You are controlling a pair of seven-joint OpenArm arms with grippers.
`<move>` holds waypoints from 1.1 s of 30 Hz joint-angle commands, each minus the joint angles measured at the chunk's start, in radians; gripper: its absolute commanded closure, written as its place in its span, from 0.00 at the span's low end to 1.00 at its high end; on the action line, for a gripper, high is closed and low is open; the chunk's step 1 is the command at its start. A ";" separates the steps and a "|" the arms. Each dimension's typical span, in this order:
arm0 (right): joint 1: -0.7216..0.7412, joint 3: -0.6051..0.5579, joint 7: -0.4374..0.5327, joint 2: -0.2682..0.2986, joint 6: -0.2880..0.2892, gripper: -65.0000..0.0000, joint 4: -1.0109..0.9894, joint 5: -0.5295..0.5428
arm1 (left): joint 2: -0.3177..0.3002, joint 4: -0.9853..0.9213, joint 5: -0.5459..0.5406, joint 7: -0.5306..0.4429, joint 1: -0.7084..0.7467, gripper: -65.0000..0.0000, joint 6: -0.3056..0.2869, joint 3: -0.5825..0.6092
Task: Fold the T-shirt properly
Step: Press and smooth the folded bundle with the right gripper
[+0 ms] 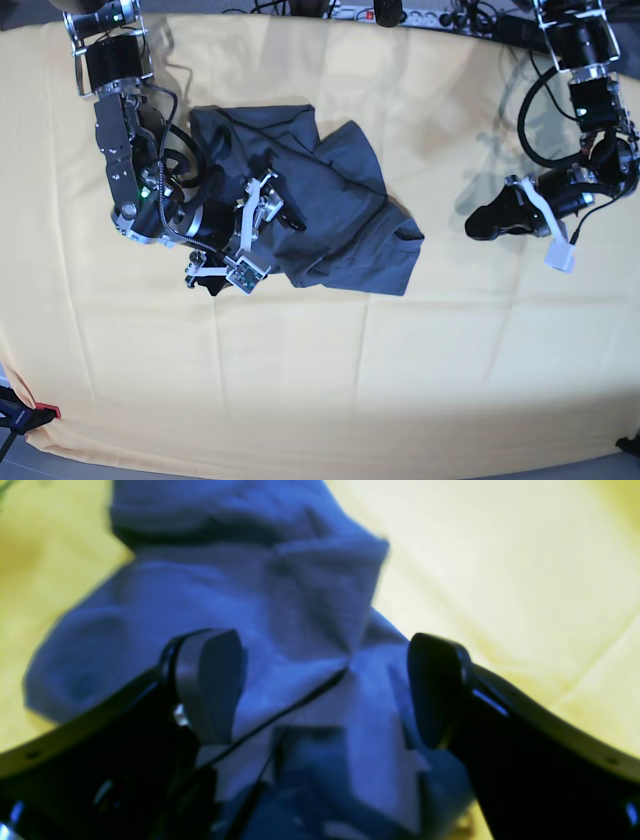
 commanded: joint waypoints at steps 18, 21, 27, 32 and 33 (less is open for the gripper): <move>0.065 0.004 0.011 -0.093 0.013 1.00 -0.006 0.108 | -0.019 0.015 -0.031 -0.018 -0.017 1.00 -0.004 -0.005; 0.062 0.004 -0.077 -0.108 0.013 1.00 0.015 0.204 | -0.019 0.015 -0.031 -0.018 -0.016 1.00 -0.004 -0.005; 0.058 0.004 -0.255 -0.185 0.013 1.00 0.054 0.457 | -0.019 0.015 -0.032 -0.018 -0.017 1.00 -0.004 -0.005; 0.050 0.003 -0.381 -0.274 0.014 1.00 0.054 0.581 | -0.019 0.015 -0.032 -0.018 -0.016 1.00 -0.004 -0.005; 0.045 0.003 -0.412 -0.291 0.014 1.00 0.054 0.602 | -0.019 0.015 -0.032 -0.018 -0.016 1.00 -0.004 -0.005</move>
